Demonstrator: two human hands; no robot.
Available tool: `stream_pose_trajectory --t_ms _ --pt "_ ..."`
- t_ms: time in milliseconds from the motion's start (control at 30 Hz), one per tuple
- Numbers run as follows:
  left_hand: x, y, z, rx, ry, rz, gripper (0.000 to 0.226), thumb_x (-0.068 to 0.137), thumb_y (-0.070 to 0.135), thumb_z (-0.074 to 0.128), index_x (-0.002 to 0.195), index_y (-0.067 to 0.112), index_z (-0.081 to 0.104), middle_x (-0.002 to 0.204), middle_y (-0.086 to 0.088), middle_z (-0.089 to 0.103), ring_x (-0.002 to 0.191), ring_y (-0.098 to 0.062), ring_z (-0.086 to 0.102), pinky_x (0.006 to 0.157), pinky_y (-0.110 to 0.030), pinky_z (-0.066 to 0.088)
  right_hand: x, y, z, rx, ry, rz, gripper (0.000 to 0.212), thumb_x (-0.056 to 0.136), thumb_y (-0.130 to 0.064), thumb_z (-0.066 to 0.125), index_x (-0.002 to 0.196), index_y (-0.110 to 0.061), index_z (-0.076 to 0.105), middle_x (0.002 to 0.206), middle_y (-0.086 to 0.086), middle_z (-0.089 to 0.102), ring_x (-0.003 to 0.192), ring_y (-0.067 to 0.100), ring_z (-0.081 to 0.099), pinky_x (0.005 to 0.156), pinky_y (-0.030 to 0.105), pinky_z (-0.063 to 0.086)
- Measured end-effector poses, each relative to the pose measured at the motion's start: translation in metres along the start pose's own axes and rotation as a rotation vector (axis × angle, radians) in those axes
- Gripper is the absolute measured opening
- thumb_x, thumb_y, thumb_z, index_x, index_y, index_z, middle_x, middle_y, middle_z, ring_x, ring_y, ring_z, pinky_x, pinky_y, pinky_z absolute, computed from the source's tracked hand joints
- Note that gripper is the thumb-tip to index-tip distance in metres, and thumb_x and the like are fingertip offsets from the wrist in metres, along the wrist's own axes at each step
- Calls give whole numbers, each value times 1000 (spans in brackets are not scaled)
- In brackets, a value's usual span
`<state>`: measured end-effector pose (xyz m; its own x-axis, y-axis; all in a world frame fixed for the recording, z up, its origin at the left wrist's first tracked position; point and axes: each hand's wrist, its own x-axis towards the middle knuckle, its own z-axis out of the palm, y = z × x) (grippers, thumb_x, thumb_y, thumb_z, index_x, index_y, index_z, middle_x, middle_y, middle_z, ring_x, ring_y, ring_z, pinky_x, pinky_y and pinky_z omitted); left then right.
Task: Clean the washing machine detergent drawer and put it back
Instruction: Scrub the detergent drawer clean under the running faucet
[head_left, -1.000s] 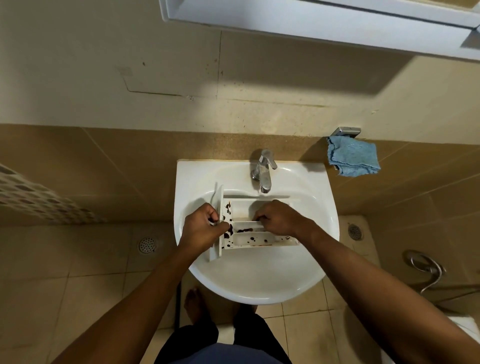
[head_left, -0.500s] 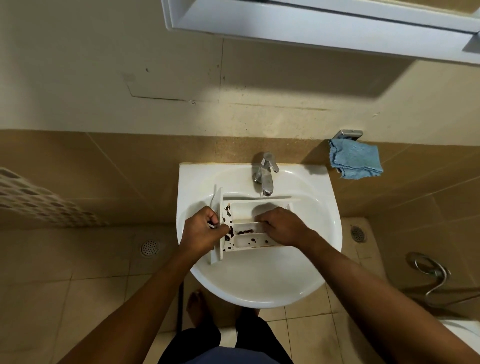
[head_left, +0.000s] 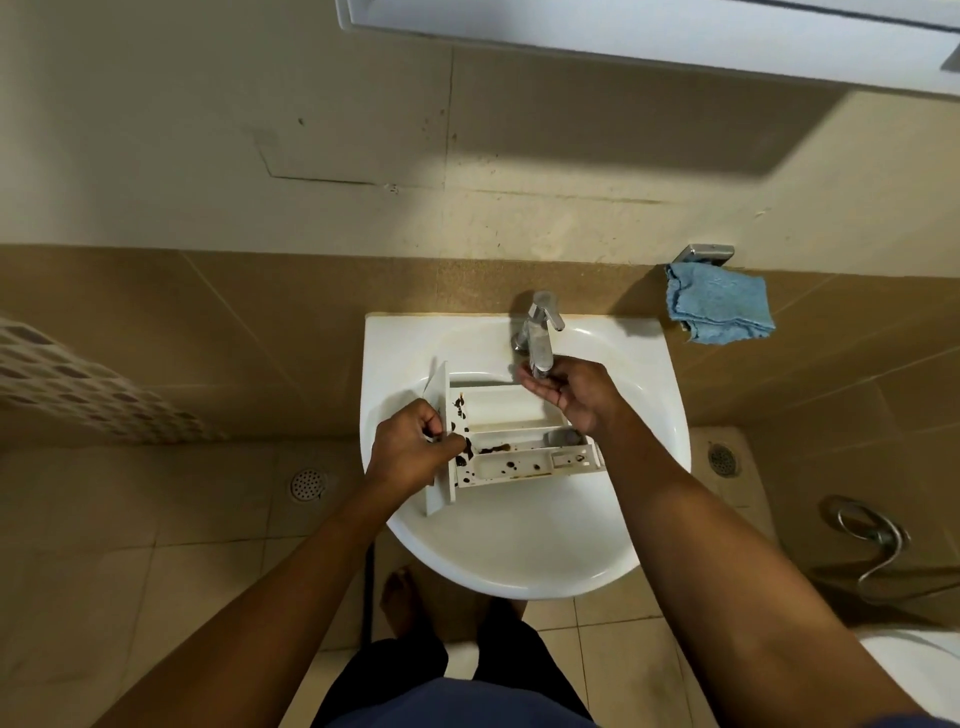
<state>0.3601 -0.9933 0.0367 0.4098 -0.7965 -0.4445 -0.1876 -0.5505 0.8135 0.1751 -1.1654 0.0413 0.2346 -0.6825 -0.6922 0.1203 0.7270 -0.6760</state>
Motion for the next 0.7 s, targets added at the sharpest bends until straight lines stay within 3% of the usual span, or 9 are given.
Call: stream_pose_trajectory --t_ms 67,133,233,333,400,467,533,600,700 --pt "0 -2 0 -8 3 -1 26 80 14 82 88 7 59 83 -1 69 76 -26 74 55 -54 61 0 0 1 21 -19 37 36 89 19 29 109 18 60 95 30 74 88 38 77 83 43 65" --pt "-1 -2 0 -14 6 -2 28 79 17 83 90 11 58 85 -1 68 77 -27 73 56 -55 61 -2 0 2 -106 24 60 38 87 18 25 101 16 61 88 28 73 82 38 76 75 41 66" --pt "-4 1 -1 -4 -8 10 40 69 31 85 93 18 56 93 -3 68 80 -27 72 58 -53 62 -7 0 2 -520 132 53 33 96 9 35 91 9 68 76 21 70 66 30 72 61 36 65" --pt "-5 3 -1 -11 -15 11 48 61 40 81 97 19 56 92 -3 66 80 -27 70 58 -53 62 -14 13 12 -622 96 9 32 97 10 38 81 3 65 70 20 63 58 26 62 56 32 61" --pt "-5 3 0 -13 -15 13 45 66 33 85 98 18 57 91 -1 65 82 -27 70 61 -54 62 -14 28 16 -689 12 -92 29 88 13 40 76 3 65 75 19 65 66 29 61 62 30 57" --pt "-4 3 2 -8 -8 16 47 63 35 84 98 18 58 90 0 65 82 -27 69 62 -54 62 -16 41 12 -954 -138 -275 25 82 5 52 78 -2 76 87 6 76 82 18 69 79 21 54" --pt "-3 4 4 0 6 15 49 58 39 80 97 19 58 89 -1 66 80 -27 69 62 -53 62 -18 48 5 -1266 -286 -401 28 86 2 59 94 -11 83 103 -3 78 95 6 66 87 10 46" --pt "-2 4 6 4 18 18 47 63 34 85 98 19 58 89 -1 66 81 -26 69 64 -52 62 -22 47 -3 -1418 -374 -435 30 94 -3 59 111 -15 81 112 -3 77 101 6 65 89 12 44" --pt "-1 1 7 0 25 23 40 75 19 87 103 15 59 90 5 64 83 -20 67 67 -49 63 -19 34 -24 -1631 -358 -465 24 98 -16 59 110 -18 80 112 1 77 106 17 66 85 23 44"
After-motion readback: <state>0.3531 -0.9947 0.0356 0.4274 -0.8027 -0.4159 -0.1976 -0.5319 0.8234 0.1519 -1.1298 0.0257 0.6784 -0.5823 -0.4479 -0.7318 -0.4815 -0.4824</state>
